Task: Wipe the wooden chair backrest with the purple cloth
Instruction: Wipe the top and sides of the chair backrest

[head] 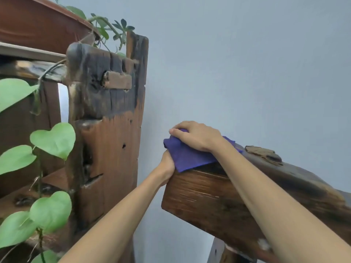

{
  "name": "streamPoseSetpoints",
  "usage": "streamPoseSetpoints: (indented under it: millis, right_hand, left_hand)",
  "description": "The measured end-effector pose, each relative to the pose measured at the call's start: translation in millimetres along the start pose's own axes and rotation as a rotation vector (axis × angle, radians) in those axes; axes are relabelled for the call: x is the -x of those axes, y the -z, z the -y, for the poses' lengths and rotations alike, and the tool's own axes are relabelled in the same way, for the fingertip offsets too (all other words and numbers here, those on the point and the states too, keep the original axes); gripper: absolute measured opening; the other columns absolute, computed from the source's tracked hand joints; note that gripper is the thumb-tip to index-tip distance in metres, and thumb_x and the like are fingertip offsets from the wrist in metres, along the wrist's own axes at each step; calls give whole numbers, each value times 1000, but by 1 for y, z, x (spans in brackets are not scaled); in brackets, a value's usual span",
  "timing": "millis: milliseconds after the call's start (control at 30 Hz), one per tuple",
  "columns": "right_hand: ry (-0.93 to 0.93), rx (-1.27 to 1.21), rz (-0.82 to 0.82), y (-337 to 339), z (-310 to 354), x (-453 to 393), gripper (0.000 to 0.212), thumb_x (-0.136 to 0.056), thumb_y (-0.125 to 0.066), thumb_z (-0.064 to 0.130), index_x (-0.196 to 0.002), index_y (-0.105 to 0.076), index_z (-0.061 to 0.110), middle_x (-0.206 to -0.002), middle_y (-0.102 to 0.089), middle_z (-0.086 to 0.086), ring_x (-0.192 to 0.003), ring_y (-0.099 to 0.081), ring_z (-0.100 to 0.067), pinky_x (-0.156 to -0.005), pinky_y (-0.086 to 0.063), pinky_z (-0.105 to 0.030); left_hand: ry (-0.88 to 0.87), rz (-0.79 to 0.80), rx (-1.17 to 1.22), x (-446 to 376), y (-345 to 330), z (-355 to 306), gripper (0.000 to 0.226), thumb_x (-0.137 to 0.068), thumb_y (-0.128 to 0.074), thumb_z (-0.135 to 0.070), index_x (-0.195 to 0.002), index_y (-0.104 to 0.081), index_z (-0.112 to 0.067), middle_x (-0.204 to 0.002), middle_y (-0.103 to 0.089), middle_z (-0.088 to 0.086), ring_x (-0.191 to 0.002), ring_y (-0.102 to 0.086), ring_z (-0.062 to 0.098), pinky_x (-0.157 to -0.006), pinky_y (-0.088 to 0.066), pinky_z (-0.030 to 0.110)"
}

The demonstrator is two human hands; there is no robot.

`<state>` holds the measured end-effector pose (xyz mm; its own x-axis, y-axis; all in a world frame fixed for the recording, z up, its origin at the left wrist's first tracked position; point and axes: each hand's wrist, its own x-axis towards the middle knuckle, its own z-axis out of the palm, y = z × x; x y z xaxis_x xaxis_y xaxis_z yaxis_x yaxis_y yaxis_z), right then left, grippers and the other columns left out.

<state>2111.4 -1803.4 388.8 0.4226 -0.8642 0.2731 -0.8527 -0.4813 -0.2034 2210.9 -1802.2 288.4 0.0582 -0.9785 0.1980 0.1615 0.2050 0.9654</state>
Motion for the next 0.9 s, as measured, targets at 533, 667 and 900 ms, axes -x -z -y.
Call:
streamPoseSetpoints:
  millis: [533,667,900]
  right_hand:
    - [-783,22,-342,29,-176,162,50,-100,-24,56,-115,-67,34,-137,-63,-7,-121,-55,-37,-92,-39,-46]
    - [-764,235,-647,-6,-133,134,56,-100,-21,50,-122,-66,27,-120,-69,-11,-106,-62,-40,-80,-42,-42]
    - [-354,249,-1029,-96,-22,65,46,-105,-39,38,-144,-56,21,-150,-55,-2,-140,-49,-24,-119,-24,-45]
  left_hand:
    - [136,-17,-63,-10,10,24,52,-104,-22,-60,-106,-66,-33,-118,-72,-2,-105,-68,22,-106,-51,50]
    - [142,6,-39,-6,9,23,49,-105,-24,-58,-108,-65,-32,-121,-72,1,-103,-69,22,-104,-53,48]
    - [189,75,120,-6,15,13,53,-110,-25,-39,-100,-68,-10,-87,-76,7,-74,-72,17,-72,-60,26]
